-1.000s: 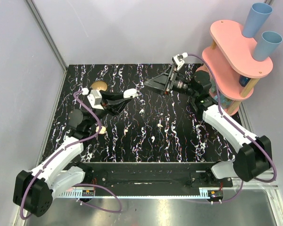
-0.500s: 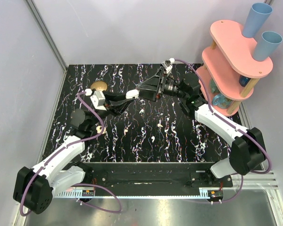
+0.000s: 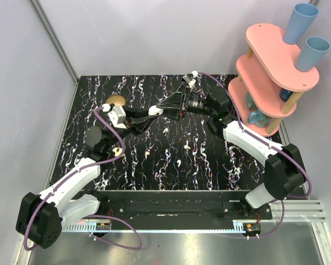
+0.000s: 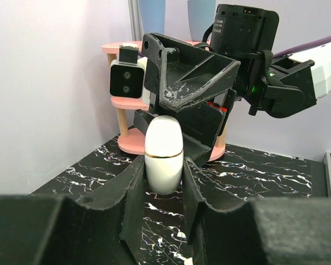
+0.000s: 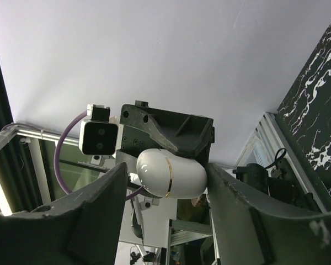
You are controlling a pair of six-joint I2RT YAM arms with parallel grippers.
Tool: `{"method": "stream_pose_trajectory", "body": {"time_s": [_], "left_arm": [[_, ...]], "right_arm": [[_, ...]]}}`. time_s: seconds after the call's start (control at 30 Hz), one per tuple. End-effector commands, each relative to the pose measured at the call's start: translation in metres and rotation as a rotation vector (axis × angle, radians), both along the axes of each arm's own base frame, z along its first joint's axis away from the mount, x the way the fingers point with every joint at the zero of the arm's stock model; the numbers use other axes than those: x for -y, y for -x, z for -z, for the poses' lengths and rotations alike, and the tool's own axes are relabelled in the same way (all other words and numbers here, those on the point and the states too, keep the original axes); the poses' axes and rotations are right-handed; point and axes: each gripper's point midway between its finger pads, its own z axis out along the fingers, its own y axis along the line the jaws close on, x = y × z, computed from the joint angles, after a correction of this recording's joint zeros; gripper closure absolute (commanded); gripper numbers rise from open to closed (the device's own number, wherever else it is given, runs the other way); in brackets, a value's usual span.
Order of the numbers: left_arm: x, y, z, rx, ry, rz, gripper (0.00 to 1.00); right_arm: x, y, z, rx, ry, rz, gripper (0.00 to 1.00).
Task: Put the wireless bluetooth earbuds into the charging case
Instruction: Open the charging case.
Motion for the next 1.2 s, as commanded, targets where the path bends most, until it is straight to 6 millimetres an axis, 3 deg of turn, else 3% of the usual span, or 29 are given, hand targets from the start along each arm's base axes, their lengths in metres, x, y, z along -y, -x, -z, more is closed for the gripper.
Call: {"method": "stream_pose_trajectory", "body": {"time_s": [0.0, 0.2, 0.57, 0.67, 1.0, 1.1, 1.13, 1.17], "left_arm": [[-0.002, 0.002, -0.029, 0.099, 0.031, -0.018, 1.00], [-0.001, -0.002, -0.029, 0.096, 0.015, -0.030, 1.00], [0.001, -0.007, -0.022, 0.058, -0.009, -0.030, 0.98], [0.002, -0.007, -0.020, 0.042, -0.012, -0.027, 0.94], [0.008, -0.008, -0.015, 0.001, -0.026, 0.005, 0.89], [0.010, -0.008, -0.013, -0.008, -0.042, 0.021, 0.93], [0.011, -0.008, -0.013, -0.009, -0.045, 0.023, 1.00], [0.011, -0.007, -0.013, -0.004, -0.049, 0.026, 1.00]], "right_arm": [[-0.001, 0.015, -0.031, 0.078, -0.066, -0.064, 0.35], [-0.002, 0.016, -0.030, 0.061, -0.061, -0.081, 0.36], [-0.003, 0.015, -0.030, 0.070, -0.055, -0.078, 0.65], [-0.003, 0.012, -0.028, 0.080, -0.031, -0.057, 0.67], [-0.002, 0.010, -0.027, 0.120, 0.003, -0.025, 0.71], [-0.002, 0.010, -0.027, 0.126, 0.009, -0.024, 0.71], [-0.002, 0.010, -0.026, 0.126, 0.011, -0.023, 0.70], [-0.003, 0.010, -0.025, 0.128, 0.013, -0.024, 0.65]]}}
